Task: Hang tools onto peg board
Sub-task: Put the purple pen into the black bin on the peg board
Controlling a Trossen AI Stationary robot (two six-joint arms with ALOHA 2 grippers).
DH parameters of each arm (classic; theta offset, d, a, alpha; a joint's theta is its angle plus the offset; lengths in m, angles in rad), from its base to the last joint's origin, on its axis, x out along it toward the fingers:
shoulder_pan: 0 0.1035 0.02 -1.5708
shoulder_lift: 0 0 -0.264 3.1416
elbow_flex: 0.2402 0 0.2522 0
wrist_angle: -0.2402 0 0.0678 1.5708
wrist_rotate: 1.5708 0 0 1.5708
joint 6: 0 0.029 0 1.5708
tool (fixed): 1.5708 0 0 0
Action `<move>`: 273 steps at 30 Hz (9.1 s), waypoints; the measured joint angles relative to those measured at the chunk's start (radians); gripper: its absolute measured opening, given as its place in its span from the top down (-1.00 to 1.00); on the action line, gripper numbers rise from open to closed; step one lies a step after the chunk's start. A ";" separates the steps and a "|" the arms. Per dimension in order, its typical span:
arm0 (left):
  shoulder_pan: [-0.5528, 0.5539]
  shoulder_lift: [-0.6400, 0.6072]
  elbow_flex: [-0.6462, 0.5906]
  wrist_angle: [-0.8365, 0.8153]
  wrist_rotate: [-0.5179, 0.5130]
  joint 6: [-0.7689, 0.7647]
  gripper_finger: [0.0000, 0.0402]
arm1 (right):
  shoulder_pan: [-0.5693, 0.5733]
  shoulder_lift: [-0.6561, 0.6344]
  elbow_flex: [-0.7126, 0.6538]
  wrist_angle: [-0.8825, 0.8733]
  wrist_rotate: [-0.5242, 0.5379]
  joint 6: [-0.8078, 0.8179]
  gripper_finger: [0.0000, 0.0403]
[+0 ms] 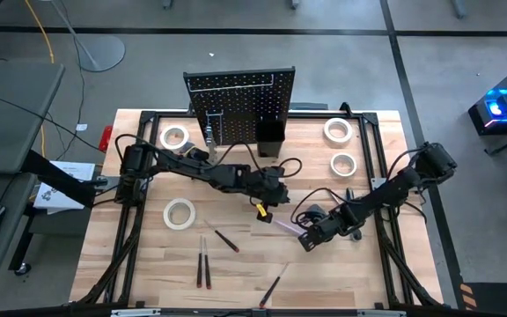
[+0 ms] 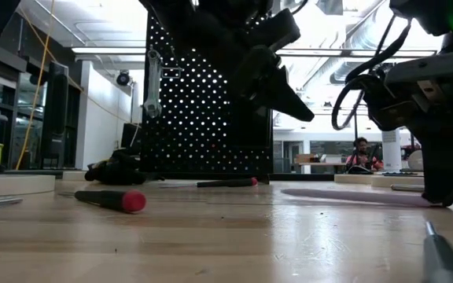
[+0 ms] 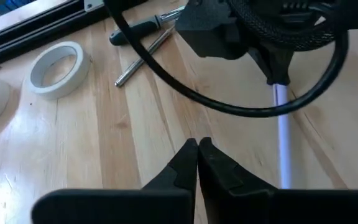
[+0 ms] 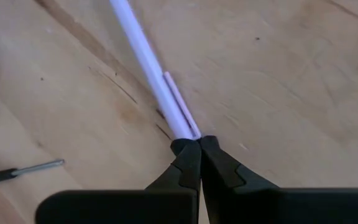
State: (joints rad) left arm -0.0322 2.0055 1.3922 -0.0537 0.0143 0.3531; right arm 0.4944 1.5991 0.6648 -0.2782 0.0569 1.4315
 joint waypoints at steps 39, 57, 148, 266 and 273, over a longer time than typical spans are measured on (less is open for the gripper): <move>-0.097 0.097 -0.023 -0.104 0.054 0.034 0.33 | 0.002 0.026 0.002 0.000 -0.005 -0.045 1.00; -0.093 0.197 0.026 -0.125 0.080 0.000 0.33 | -0.004 0.027 0.001 -0.004 -0.029 -0.096 1.00; -0.108 0.104 0.021 -0.283 0.058 -0.219 0.88 | -0.136 0.031 0.268 -0.307 -0.024 -0.804 1.00; -0.123 0.111 0.080 -0.320 -0.001 -0.239 0.39 | -0.160 0.162 0.269 -0.237 -0.077 -0.852 1.00; -0.123 0.112 0.080 -0.320 0.006 -0.248 0.40 | -0.160 0.162 0.269 -0.236 -0.077 -0.852 1.00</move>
State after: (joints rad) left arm -0.1555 2.1178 1.4724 -0.3733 0.0204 0.1055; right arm 0.3347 1.7607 0.9337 -0.5147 -0.0196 0.5793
